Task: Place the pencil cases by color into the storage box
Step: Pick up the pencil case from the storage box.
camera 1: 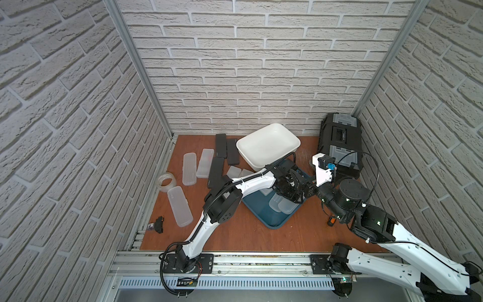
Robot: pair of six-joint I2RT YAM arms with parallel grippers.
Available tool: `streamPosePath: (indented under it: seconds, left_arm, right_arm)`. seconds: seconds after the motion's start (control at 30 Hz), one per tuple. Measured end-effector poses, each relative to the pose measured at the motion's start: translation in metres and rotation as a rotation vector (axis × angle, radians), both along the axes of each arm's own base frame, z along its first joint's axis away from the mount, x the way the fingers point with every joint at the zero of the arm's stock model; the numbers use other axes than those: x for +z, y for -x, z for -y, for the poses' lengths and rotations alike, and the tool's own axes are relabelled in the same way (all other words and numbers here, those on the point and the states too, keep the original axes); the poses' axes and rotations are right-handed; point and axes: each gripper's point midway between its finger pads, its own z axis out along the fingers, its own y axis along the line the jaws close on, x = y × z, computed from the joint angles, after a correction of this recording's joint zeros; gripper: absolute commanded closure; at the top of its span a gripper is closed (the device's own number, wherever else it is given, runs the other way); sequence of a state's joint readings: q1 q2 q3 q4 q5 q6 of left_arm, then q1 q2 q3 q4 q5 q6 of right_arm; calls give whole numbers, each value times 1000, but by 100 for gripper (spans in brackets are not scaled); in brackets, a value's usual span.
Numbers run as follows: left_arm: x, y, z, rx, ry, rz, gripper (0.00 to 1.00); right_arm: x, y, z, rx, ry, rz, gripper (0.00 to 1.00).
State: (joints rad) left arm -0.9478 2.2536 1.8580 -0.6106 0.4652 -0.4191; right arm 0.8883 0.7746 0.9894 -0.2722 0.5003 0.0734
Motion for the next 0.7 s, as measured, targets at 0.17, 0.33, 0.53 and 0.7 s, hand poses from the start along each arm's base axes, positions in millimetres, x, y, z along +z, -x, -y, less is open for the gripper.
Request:
streamPosePath:
  seconds: [0.17, 0.33, 0.53, 0.7]
  left_arm:
    - [-9, -19, -9, 44, -57, 52, 28]
    - [-11, -36, -17, 74, -76, 82, 27]
    - [-14, -44, -24, 86, -123, 137, 26]
    - [-16, -51, -32, 95, -193, 209, 25]
  right_arm:
    - [-1, 0, -1, 2, 1, -2, 17]
    - [-1, 0, -1, 3, 0, -2, 17]
    - [-1, 0, -1, 3, 0, -2, 17]
    - [-1, 0, -1, 4, 0, -3, 17]
